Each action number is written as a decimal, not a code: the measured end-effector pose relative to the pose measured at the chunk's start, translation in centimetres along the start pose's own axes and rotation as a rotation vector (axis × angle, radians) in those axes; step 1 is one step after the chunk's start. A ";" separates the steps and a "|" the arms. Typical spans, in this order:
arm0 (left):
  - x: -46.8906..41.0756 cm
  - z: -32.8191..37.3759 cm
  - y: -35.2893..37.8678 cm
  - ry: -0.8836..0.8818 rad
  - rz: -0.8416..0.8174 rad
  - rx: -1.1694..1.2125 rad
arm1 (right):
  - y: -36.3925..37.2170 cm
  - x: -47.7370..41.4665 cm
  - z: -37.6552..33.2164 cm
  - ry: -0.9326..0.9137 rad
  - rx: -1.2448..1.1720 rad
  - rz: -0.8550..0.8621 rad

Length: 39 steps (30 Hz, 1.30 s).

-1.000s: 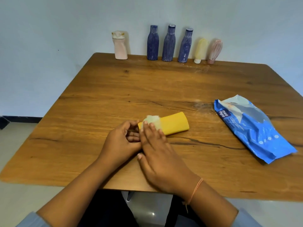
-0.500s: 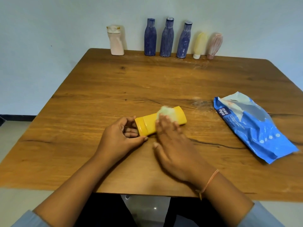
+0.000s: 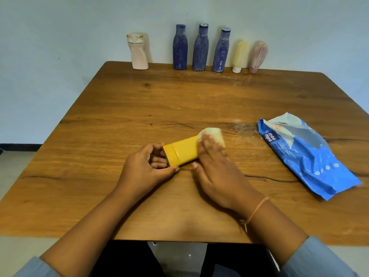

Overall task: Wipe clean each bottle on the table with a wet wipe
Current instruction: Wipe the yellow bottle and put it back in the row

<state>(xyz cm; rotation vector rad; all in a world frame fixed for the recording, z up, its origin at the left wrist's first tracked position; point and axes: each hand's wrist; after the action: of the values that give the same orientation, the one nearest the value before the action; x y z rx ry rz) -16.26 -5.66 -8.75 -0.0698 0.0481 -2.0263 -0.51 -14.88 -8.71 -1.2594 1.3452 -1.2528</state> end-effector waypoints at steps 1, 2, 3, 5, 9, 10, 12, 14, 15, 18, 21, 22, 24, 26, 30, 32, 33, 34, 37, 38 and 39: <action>0.0 0.0 0.0 0.004 -0.003 -0.005 | 0.1 0.2 -1.5 -0.073 -0.030 0.004; 0.0 -0.1 -0.1 0.011 -0.006 -0.021 | 0.2 0.4 -3.0 -0.149 -0.068 0.006; 0.0 -0.1 -0.2 0.025 -0.010 -0.052 | 0.3 0.6 -4.1 -0.215 -0.103 0.003; 0.2 -0.1 -0.4 0.047 -0.013 -0.106 | 0.4 0.8 -4.9 -0.288 -0.117 0.005; 0.1 -0.3 -0.2 0.032 -0.005 -0.027 | 0.6 0.2 -1.6 -0.227 -0.077 0.046; 0.1 -0.3 -0.2 0.032 -0.001 -0.015 | 0.5 0.0 -0.5 -0.163 -0.071 0.044; 0.0 -0.4 -0.1 0.034 0.004 -0.006 | 0.2 -0.4 1.4 -0.023 -0.070 0.022; 0.0 -0.5 0.0 0.038 0.013 -0.010 | 0.1 -0.7 1.6 0.059 -0.054 0.012; 0.0 -0.5 0.0 0.040 0.017 -0.013 | 0.1 -0.7 1.0 0.067 -0.039 0.017; 0.0 -0.4 0.0 0.045 0.015 -0.017 | 0.7 -0.3 -2.9 -0.063 -0.084 0.058; 0.1 -0.4 -0.3 0.059 0.001 -0.080 | 0.9 0.2 -5.2 -0.236 -0.136 0.046; 0.2 -0.3 -0.3 0.062 0.001 -0.100 | 0.9 0.2 -4.9 -0.266 -0.129 0.047; 0.2 -0.4 -0.3 0.064 0.010 -0.085 | 0.8 -0.1 -3.6 -0.267 -0.087 0.062; 0.2 -0.3 0.0 0.057 0.027 -0.049 | 0.5 -0.4 -1.7 -0.176 -0.041 0.074; 0.4 -0.2 0.1 0.042 0.030 -0.047 | -0.9 -1.0 1.7 -0.046 0.048 0.042; 0.4 -0.1 0.0 0.050 0.017 -0.048 | -1.5 -0.9 2.2 -0.047 0.045 0.053; 0.4 -0.1 0.0 0.057 0.007 -0.054 | -1.6 -0.9 2.2 -0.044 0.044 0.068; 0.5 0.0 0.1 0.066 -0.003 -0.062 | -1.7 -0.9 2.1 -0.039 0.053 0.089; 1.1 0.0 0.2 0.140 0.001 -0.088 | -1.7 -1.0 1.6 -0.031 0.095 0.163; 1.3 -0.1 0.1 0.184 0.009 -0.111 | -1.7 -1.1 1.6 -0.036 0.084 0.185; 1.4 -0.2 -0.1 0.240 0.010 -0.173 | -1.8 -1.2 1.6 -0.042 0.071 0.196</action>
<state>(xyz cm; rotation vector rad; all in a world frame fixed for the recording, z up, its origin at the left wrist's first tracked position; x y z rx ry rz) -16.99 -6.90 -8.89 0.0643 0.3744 -2.0074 1.37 -13.83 -7.15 -1.0719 1.3473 -1.1213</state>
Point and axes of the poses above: each hand's wrist, its own x-axis away from the middle knuckle, its own y-axis out of the palm, z = x × y, and after that the axes turned 15 degrees about x, right-handed
